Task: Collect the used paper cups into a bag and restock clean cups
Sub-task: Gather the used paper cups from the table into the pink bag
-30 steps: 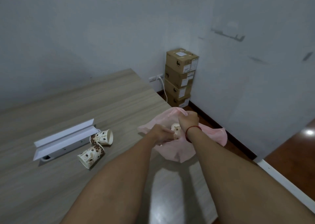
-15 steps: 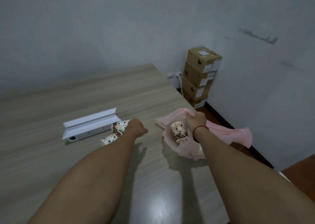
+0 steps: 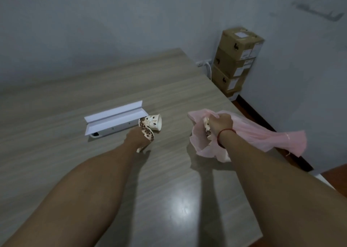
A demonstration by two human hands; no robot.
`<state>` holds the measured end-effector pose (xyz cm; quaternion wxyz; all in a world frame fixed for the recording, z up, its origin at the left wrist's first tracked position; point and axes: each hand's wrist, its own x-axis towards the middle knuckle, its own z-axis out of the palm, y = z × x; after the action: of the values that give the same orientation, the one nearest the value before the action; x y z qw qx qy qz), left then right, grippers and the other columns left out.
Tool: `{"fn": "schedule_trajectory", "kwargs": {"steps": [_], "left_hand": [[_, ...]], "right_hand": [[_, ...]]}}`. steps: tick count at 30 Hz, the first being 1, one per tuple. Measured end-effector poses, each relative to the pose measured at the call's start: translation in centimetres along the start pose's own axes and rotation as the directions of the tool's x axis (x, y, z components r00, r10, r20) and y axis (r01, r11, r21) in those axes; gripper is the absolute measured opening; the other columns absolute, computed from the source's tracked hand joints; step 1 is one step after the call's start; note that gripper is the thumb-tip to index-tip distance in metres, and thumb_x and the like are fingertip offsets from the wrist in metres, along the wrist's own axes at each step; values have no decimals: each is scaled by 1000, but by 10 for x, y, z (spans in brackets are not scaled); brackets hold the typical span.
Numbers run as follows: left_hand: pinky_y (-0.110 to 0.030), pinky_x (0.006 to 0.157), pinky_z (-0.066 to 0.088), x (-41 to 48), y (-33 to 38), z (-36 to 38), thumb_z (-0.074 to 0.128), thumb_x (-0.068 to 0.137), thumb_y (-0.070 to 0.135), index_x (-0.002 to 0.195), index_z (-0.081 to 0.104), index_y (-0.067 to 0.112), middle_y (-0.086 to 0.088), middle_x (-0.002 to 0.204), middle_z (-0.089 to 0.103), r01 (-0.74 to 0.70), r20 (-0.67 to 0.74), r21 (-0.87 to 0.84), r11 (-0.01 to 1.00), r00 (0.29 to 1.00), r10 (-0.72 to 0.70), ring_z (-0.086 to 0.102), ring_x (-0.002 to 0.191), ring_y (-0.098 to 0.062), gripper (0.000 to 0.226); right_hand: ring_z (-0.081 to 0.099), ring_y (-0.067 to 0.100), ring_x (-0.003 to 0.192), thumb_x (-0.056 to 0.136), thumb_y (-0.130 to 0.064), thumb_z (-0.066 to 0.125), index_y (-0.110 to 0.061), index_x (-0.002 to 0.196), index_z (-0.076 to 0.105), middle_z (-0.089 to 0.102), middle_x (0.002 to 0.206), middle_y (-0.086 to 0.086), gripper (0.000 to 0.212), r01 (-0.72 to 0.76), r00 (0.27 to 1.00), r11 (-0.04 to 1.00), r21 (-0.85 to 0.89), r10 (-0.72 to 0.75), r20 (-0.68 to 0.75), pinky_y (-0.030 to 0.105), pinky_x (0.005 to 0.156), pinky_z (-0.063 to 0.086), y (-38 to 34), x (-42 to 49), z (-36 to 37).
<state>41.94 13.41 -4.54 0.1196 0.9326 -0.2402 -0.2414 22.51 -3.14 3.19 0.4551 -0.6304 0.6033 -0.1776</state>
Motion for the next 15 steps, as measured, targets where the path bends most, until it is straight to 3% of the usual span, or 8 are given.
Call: {"fn": "schedule_trajectory", "kwargs": {"steps": [3, 5, 9, 11, 15], "left_hand": [[-38, 108, 40, 6, 5, 3, 60, 91, 29, 135, 53, 10, -11, 142, 50, -32, 34, 39, 999, 999, 31, 46, 132, -29, 48], [-37, 104, 41, 16, -1, 12, 61, 89, 29, 133, 54, 12, -11, 139, 52, -2, 45, 42, 999, 999, 0, 50, 128, -30, 48], [-42, 103, 43, 31, -24, 34, 78, 59, 46, 138, 43, 22, -9, 137, 54, 117, 112, -59, 991, 988, -110, 52, 124, -33, 90], [-41, 102, 44, 23, -26, 39, 84, 60, 39, 141, 38, 20, -12, 136, 52, 167, 131, -127, 978, 980, -150, 51, 124, -34, 95], [-33, 84, 48, 1, -10, 38, 80, 63, 50, 135, 42, 6, -16, 130, 55, 221, 163, -277, 935, 970, -181, 56, 116, -33, 92]], "right_hand": [[60, 35, 110, 93, -17, 51, 4, 120, 59, 63, 119, 21, 35, 6, 1000, 1000, 8, -6, 11, 31, 81, 46, -2, 1, 8], [61, 32, 103, 93, -18, 50, 4, 116, 61, 65, 115, 20, 34, 16, 1000, 1000, -13, -16, 9, 28, 75, 43, 0, 2, 11], [64, 34, 103, 94, -21, 48, 5, 111, 63, 67, 105, 18, 35, 5, 1000, 997, -71, -4, 9, 29, 72, 46, 11, 4, 12], [65, 35, 102, 94, -23, 48, 3, 112, 63, 68, 109, 20, 35, -13, 1000, 997, -76, 14, 12, 35, 79, 52, 15, 6, 10], [60, 33, 109, 96, -22, 46, 3, 117, 60, 64, 117, 20, 36, -10, 1000, 996, -92, 11, 14, 30, 78, 44, 13, 4, 4]]}}
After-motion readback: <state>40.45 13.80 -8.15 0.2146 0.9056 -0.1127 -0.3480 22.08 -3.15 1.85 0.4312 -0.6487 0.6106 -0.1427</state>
